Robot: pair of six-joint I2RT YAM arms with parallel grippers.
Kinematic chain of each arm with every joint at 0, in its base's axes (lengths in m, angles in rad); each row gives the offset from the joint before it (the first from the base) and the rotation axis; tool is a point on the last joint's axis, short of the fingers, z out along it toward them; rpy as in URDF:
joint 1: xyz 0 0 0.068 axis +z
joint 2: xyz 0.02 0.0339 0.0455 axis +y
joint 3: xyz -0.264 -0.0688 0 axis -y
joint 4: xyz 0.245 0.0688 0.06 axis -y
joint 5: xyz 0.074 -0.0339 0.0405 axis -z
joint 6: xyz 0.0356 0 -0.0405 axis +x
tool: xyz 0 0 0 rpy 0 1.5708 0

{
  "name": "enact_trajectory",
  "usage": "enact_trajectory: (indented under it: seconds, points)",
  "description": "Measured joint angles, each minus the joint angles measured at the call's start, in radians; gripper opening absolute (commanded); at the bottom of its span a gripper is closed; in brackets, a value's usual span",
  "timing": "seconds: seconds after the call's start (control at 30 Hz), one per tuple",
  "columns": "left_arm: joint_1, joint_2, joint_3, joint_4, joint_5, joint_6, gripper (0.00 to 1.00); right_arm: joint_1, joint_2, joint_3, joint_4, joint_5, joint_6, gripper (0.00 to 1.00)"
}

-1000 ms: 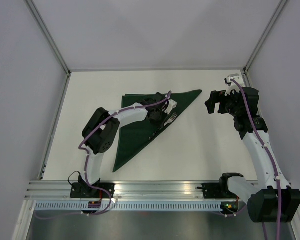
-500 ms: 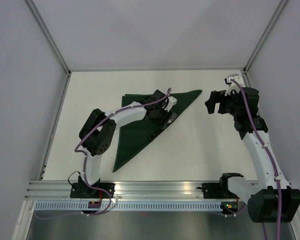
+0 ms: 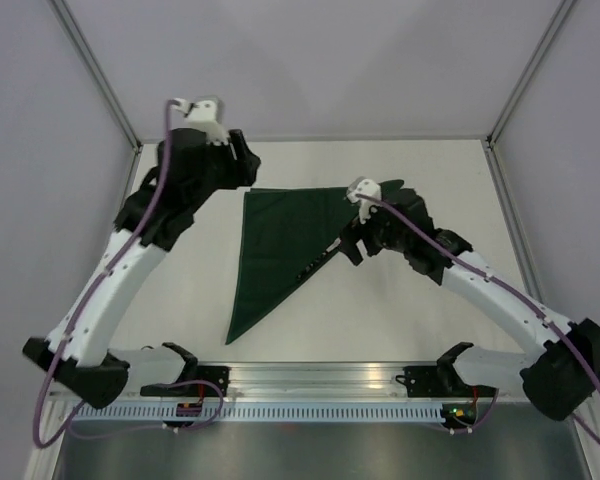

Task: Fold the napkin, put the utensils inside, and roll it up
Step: Fold the napkin

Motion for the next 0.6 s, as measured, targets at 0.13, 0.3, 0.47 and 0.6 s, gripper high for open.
enact_trajectory:
  seconds: [0.13,0.3,0.47,0.6]
  points:
    - [0.002,-0.287,0.002,-0.013,-0.043,-0.069,0.63,0.303,0.115,0.003,0.028,0.114,-0.051,0.82]
    - [-0.004,-0.451,0.014,-0.074,-0.076,-0.117,0.63,0.582,0.269,0.013,0.094,0.209,-0.116,0.82]
    - [-0.004,-0.476,0.014,-0.169,-0.093,-0.140,0.63,0.788,0.394,0.035,0.188,0.280,-0.180,0.78]
    - [-0.004,-0.496,0.013,-0.224,-0.109,-0.153,0.63,0.885,0.483,0.055,0.266,0.321,-0.219,0.76]
